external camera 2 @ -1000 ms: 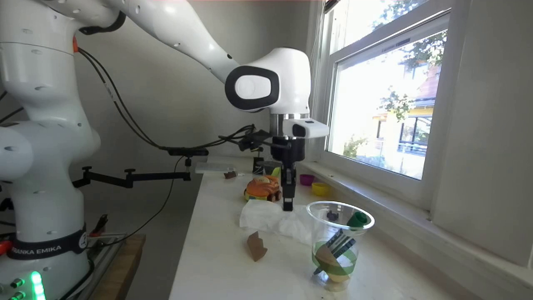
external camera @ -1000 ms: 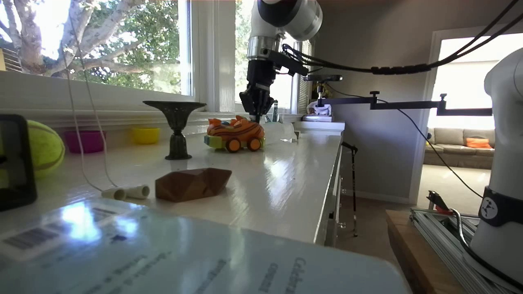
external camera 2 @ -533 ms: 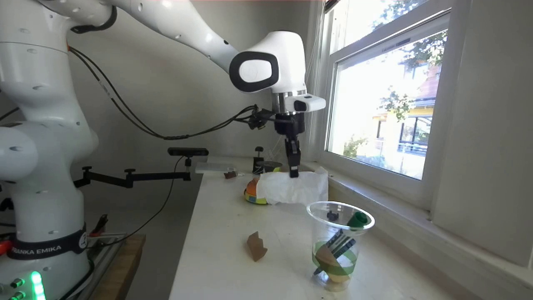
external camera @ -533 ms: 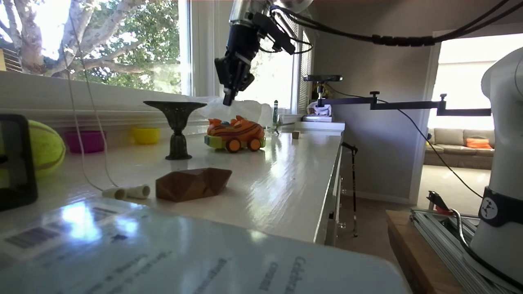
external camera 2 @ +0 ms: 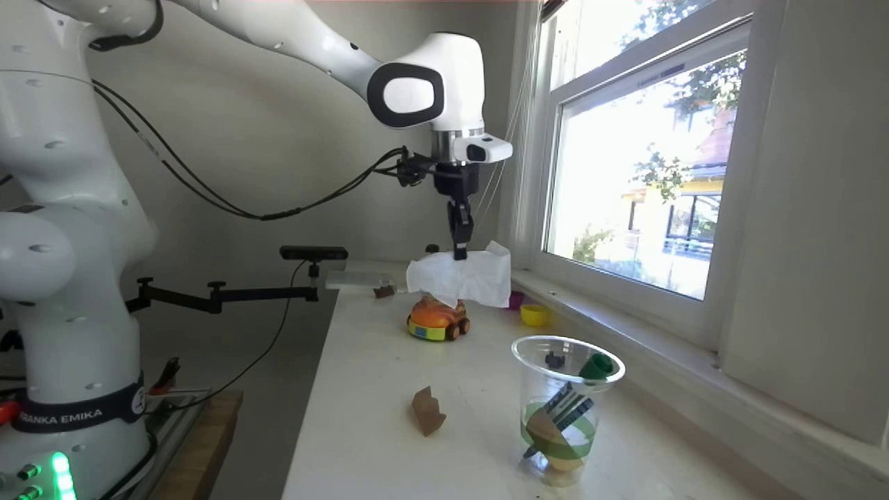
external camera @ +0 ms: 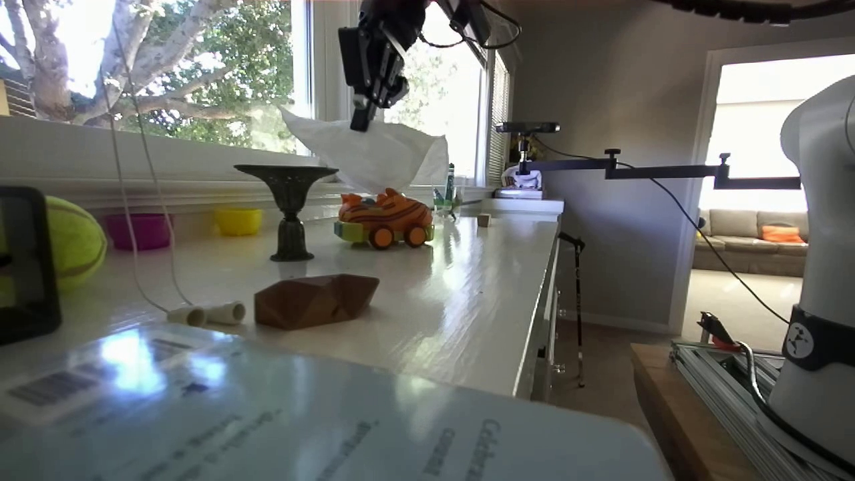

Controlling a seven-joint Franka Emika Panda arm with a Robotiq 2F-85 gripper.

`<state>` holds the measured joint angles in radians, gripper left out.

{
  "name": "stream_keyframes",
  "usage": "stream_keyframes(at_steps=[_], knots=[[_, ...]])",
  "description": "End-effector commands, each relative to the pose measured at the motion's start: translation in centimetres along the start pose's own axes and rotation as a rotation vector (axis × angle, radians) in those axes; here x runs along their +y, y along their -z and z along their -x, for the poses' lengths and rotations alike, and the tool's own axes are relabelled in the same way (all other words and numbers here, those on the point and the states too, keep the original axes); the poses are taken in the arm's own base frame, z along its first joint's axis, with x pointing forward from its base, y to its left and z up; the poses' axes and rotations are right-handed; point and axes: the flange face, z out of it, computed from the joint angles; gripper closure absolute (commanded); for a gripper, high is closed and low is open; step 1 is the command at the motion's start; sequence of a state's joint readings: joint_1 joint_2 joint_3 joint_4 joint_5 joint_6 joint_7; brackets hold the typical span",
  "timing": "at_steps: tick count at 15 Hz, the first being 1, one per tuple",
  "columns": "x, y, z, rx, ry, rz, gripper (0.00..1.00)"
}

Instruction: Use the paper towel to clean the toy car

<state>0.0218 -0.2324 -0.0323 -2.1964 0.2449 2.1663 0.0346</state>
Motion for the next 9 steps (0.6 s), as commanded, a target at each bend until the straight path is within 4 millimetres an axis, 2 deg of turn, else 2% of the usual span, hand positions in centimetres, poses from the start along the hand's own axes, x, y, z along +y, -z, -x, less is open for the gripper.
stream_keyframes(at_steps=[1, 5, 9], knots=[[2.0, 0.8, 2.9, -0.079, -0.024, -0.003, 1.00], [4.4, -0.3, 4.9, -0.196, -0.064, -0.004, 1.00], [5.3, -1.7, 5.7, -0.277, -0.081, -0.024, 1.00]])
